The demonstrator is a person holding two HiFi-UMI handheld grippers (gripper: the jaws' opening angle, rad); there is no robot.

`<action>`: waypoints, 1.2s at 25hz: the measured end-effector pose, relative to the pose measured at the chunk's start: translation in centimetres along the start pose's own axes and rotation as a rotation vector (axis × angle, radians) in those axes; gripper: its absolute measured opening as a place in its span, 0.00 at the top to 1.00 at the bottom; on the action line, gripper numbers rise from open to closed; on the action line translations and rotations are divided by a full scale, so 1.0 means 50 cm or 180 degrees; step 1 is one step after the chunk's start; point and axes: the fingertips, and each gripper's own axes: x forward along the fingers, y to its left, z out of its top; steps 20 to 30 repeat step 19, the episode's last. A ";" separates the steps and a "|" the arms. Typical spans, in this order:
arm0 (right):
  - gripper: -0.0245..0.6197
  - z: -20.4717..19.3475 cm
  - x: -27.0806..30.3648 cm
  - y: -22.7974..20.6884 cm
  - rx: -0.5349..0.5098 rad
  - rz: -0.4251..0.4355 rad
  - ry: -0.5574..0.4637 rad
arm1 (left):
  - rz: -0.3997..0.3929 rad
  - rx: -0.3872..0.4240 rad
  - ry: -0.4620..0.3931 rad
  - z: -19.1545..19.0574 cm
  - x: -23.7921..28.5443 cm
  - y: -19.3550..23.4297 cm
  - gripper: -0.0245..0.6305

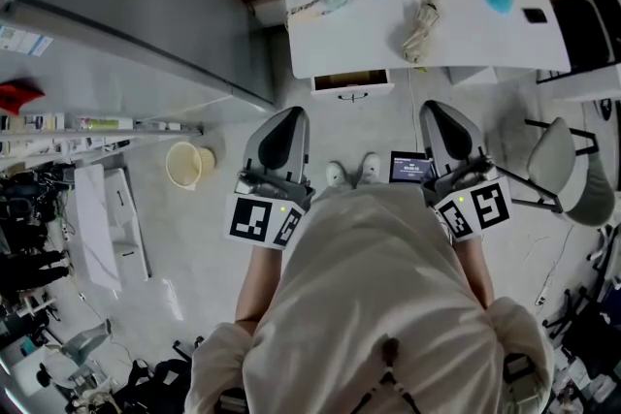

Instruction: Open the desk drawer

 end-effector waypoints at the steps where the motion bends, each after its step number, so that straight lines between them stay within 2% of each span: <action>1: 0.92 0.000 -0.001 -0.002 0.0005 0.0002 -0.0001 | -0.0005 0.0001 0.0002 -0.001 0.003 -0.003 0.95; 6: 0.92 0.004 -0.003 -0.016 -0.0002 -0.0002 -0.0011 | -0.0014 0.0005 0.0004 -0.003 0.015 -0.012 0.95; 15: 0.92 0.011 -0.007 -0.044 0.0020 -0.0060 -0.0062 | 0.0127 -0.0053 -0.0017 -0.007 0.011 -0.002 0.95; 30: 0.92 0.013 -0.004 -0.054 -0.0005 -0.0036 -0.0099 | 0.0136 -0.0068 -0.0032 -0.010 0.014 -0.002 0.95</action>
